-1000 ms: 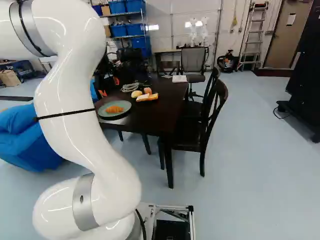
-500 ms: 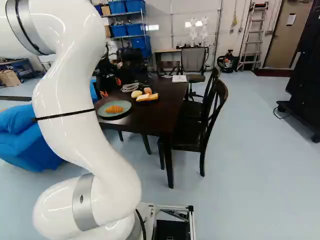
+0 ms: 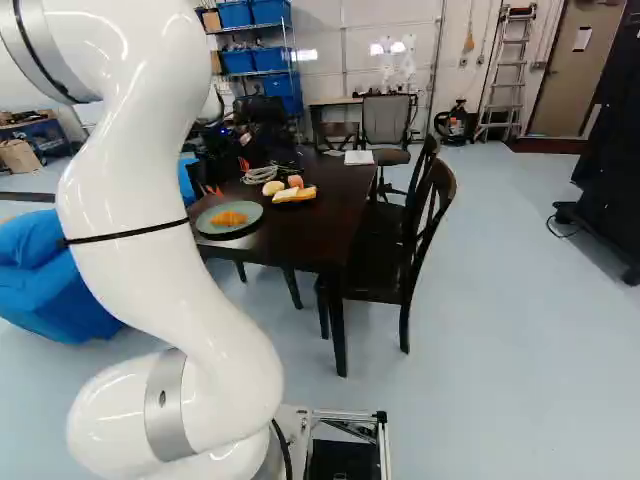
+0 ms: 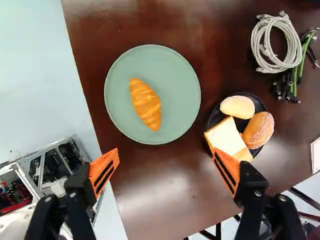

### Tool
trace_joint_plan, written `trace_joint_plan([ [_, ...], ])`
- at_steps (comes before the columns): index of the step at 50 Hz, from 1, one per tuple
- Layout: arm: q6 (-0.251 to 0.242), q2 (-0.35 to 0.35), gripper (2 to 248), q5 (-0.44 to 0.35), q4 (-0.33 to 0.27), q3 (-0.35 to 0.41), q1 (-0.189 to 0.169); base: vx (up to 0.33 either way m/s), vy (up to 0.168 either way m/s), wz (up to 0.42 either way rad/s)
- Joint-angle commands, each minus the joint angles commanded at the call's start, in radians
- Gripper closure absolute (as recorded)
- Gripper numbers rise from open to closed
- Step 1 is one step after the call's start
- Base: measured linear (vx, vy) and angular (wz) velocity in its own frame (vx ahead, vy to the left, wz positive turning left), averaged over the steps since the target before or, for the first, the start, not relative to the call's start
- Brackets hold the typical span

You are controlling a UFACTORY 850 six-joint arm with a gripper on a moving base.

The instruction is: Move the croissant to the empty plate

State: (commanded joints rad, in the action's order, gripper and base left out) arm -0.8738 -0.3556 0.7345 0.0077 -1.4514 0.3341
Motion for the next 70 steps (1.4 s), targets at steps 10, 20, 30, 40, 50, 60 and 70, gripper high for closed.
trace_joint_plan([
  [10, 0.042, 0.030, 3, -0.077, 0.000, 0.065, -0.016, 0.000, 0.000, 0.000],
  [20, 0.090, 0.065, 3, -0.165, -0.001, 0.140, -0.034, 0.000, 0.000, 0.000],
  [30, 0.144, 0.105, 3, -0.265, -0.001, 0.225, -0.055, 0.000, 0.000, 0.000],
  [40, 0.204, 0.148, 3, -0.376, -0.002, 0.319, -0.078, 0.000, 0.000, 0.000],
  [50, 0.270, 0.197, 3, -0.497, -0.002, 0.422, -0.103, 0.000, 0.000, 0.000],
  [60, 0.344, 0.250, 3, -0.633, -0.003, 0.538, -0.132, 0.000, 0.000, 0.000],
  [70, 0.420, 0.305, 3, -0.772, -0.004, 0.656, -0.161, 0.000, 0.000, 0.000],
])
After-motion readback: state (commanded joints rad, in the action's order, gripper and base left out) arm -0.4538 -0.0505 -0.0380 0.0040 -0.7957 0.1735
